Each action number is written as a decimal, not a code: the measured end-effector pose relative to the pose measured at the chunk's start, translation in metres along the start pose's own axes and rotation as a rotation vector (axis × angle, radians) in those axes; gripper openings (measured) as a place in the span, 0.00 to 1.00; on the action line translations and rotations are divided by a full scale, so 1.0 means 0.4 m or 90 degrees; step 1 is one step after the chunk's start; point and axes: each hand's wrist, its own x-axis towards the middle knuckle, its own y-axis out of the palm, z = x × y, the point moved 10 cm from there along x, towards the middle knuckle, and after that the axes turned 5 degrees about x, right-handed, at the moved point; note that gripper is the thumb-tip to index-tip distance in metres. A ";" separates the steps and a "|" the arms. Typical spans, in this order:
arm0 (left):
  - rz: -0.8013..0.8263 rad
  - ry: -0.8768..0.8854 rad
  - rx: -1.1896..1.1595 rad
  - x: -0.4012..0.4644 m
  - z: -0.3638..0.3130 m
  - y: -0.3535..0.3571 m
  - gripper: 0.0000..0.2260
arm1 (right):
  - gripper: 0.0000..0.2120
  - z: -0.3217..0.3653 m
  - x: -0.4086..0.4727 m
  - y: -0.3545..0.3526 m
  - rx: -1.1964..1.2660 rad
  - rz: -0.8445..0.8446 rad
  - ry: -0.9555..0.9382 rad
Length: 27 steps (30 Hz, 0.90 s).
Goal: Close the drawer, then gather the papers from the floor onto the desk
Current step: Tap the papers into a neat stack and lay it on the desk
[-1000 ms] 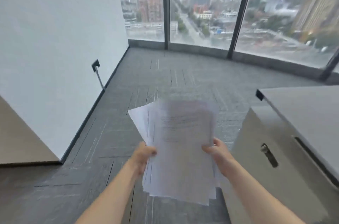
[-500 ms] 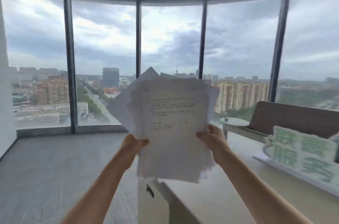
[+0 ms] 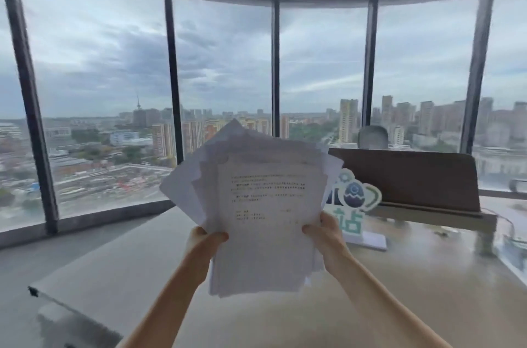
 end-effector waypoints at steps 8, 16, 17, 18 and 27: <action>0.035 -0.021 -0.068 0.150 0.144 0.126 0.14 | 0.16 -0.129 0.168 -0.022 -0.049 -0.042 0.022; 0.098 0.023 -0.045 0.238 0.135 0.157 0.10 | 0.21 -0.140 0.243 0.004 -0.043 -0.022 0.004; 0.106 0.035 -0.033 0.237 0.123 0.157 0.10 | 0.21 -0.139 0.243 0.006 -0.043 -0.020 0.003; 0.114 0.049 -0.025 0.236 0.110 0.157 0.09 | 0.21 -0.136 0.242 0.008 -0.041 -0.020 0.002; 0.097 0.097 -0.034 0.228 -0.004 0.134 0.11 | 0.22 -0.029 0.223 0.014 -0.021 -0.003 -0.069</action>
